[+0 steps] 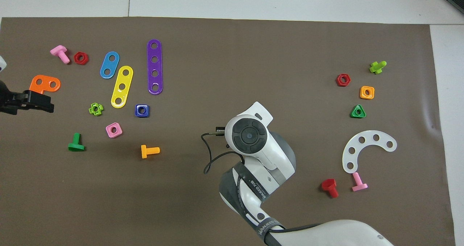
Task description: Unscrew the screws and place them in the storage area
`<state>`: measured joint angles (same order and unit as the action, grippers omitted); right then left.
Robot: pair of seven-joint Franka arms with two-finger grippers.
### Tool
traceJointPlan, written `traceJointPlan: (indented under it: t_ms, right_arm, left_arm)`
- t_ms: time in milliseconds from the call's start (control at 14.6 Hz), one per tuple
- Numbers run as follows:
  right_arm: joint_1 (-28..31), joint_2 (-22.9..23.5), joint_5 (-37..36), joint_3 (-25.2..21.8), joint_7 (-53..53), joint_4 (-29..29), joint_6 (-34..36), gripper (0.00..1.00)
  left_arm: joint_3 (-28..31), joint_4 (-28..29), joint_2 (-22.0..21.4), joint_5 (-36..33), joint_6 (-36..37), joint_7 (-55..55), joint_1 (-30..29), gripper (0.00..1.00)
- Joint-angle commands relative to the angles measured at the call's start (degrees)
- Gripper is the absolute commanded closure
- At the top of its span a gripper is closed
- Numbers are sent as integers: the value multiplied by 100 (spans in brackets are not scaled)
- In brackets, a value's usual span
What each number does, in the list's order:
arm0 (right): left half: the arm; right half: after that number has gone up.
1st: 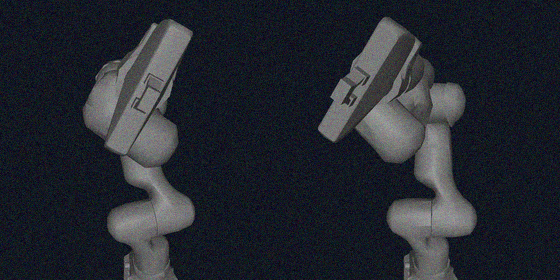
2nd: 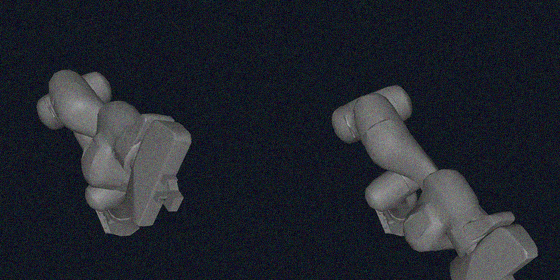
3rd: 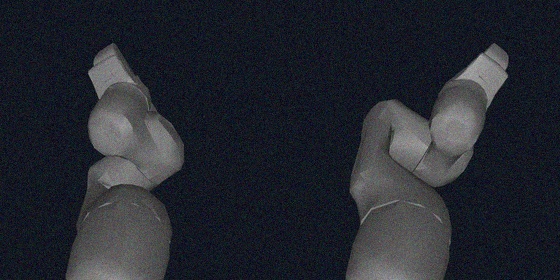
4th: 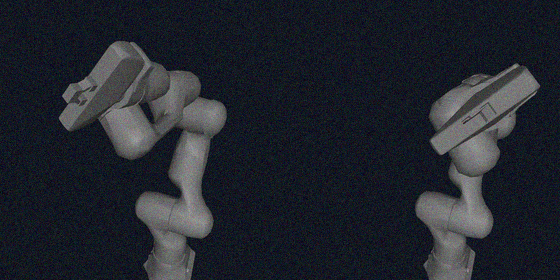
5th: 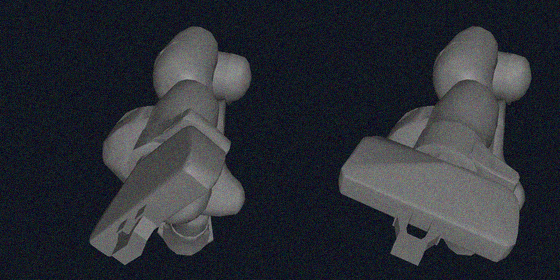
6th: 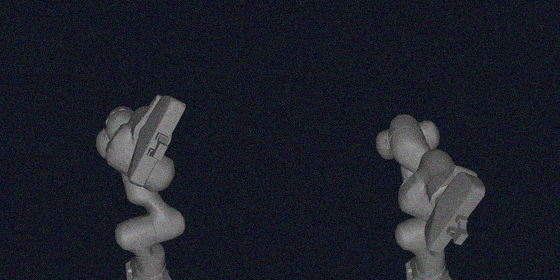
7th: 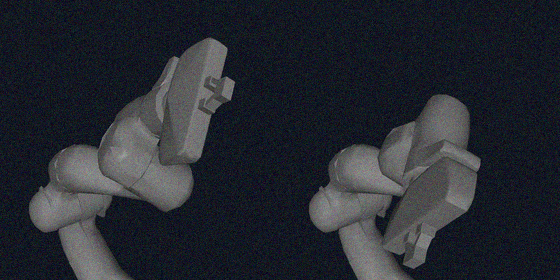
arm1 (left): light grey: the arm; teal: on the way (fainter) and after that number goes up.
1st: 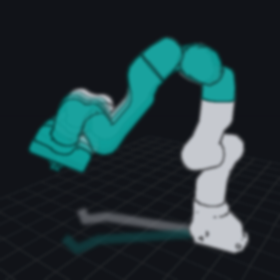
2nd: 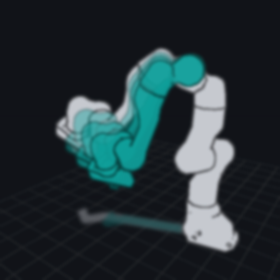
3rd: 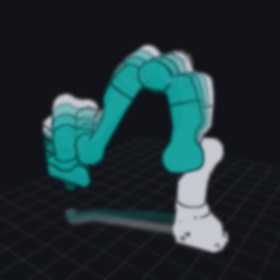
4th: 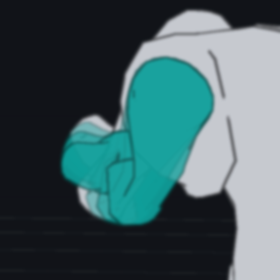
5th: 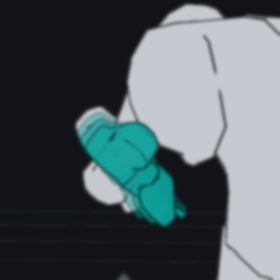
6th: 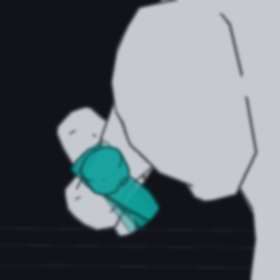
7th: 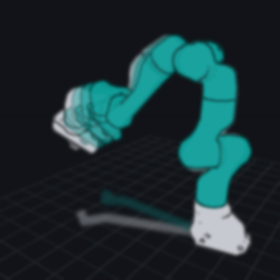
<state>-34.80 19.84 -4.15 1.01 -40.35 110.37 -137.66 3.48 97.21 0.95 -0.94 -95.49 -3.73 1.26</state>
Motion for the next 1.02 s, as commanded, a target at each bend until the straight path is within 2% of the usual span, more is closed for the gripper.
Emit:
traceJointPlan:
  t_ms: [0,137,478,683,957]
  right_arm:
    - [192,-375,-103,22,71,187,72,100]
    - [367,-603,-103,13,228,397,116,100]
    - [1131,-1377,-103,13,1018,1460,11,100]
    - [1510,-1500,-103,13,1187,1751,-24,100]
    - [1966,-1545,-112,-5,1642,1778,-103,100]
  left_arm:
    - [13,-237,20,-284,224,188,261,0]
    - [-57,-150,-120,-284,224,328,261,0]
    - [-84,-106,-183,-276,136,364,261,0]
    - [-84,-106,-183,-276,127,355,261,0]
    - [-84,-114,-174,-223,-38,320,252,0]
